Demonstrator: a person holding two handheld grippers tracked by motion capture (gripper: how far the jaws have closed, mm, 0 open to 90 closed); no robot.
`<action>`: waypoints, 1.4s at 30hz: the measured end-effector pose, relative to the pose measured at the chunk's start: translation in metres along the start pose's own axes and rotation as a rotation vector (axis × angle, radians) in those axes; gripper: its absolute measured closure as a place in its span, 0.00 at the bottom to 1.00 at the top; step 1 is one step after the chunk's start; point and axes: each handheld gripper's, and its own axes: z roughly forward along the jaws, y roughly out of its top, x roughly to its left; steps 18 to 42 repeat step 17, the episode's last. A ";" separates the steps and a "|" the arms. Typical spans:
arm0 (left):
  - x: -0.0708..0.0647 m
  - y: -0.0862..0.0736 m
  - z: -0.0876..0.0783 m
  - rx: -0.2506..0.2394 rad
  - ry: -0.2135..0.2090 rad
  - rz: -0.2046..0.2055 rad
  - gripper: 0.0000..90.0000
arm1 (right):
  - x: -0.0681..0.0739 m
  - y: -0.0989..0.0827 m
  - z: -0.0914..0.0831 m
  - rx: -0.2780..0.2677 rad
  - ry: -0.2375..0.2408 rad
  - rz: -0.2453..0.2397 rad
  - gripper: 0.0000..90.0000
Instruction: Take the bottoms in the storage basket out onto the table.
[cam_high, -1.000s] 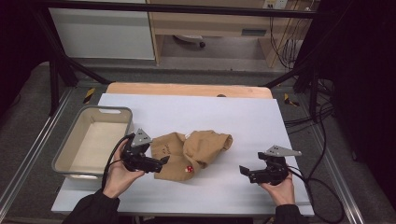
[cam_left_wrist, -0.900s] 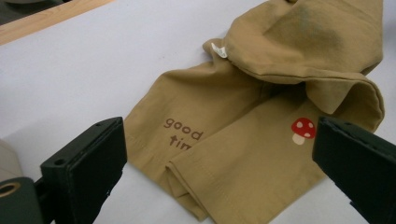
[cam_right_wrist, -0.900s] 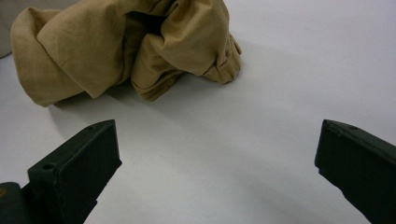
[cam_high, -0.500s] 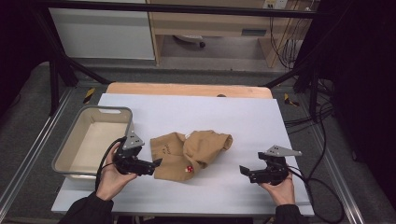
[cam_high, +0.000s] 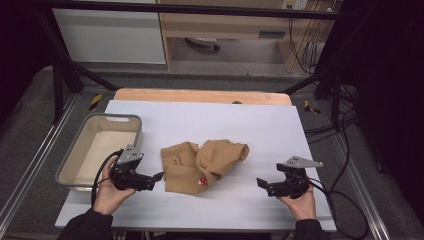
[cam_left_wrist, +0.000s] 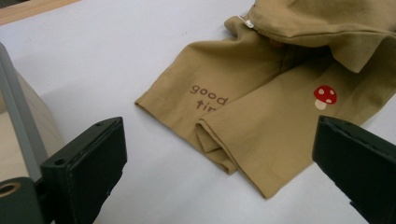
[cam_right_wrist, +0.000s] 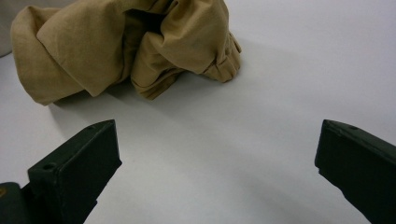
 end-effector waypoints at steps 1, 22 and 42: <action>0.001 -0.001 -0.001 0.002 0.001 -0.003 0.03 | 0.000 0.000 0.000 0.000 -0.001 0.000 0.01; 0.009 -0.009 -0.004 0.004 0.015 -0.019 0.03 | 0.000 -0.001 0.000 -0.001 0.001 0.000 0.01; 0.009 -0.009 -0.004 0.004 0.015 -0.019 0.03 | 0.000 -0.001 0.000 -0.001 0.001 0.000 0.01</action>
